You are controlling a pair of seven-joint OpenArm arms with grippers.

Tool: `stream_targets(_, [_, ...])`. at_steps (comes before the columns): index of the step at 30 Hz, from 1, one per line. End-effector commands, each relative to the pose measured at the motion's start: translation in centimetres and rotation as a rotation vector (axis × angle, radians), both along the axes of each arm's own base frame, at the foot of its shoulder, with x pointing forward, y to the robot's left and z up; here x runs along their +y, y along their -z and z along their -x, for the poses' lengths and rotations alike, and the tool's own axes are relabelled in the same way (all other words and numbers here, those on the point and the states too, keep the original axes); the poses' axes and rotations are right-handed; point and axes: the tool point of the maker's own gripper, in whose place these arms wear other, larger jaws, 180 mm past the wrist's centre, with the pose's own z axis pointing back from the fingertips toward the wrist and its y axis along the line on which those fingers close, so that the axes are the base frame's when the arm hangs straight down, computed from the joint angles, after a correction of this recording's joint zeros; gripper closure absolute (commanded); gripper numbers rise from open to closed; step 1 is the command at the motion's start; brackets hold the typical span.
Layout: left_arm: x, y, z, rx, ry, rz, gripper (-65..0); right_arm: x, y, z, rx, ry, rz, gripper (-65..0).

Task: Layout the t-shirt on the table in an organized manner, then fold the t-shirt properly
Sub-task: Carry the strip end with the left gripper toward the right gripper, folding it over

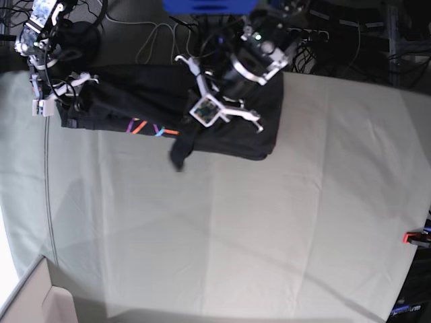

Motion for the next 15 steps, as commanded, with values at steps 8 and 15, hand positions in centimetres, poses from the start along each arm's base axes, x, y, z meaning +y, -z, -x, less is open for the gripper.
stream_targets(8, [-1.6, 1.3, 0.6, 0.032, 0.041, 0.021, -0.5, -0.6, -0.5, -0.1, -0.014, 0.001, 0.012, -26.3])
stream_targets(15, [-2.6, 1.9, 0.4, 0.059, 0.039, 0.036, -15.5, -0.5, -0.5, -0.1, -0.013, -0.001, 0.011, -26.3])
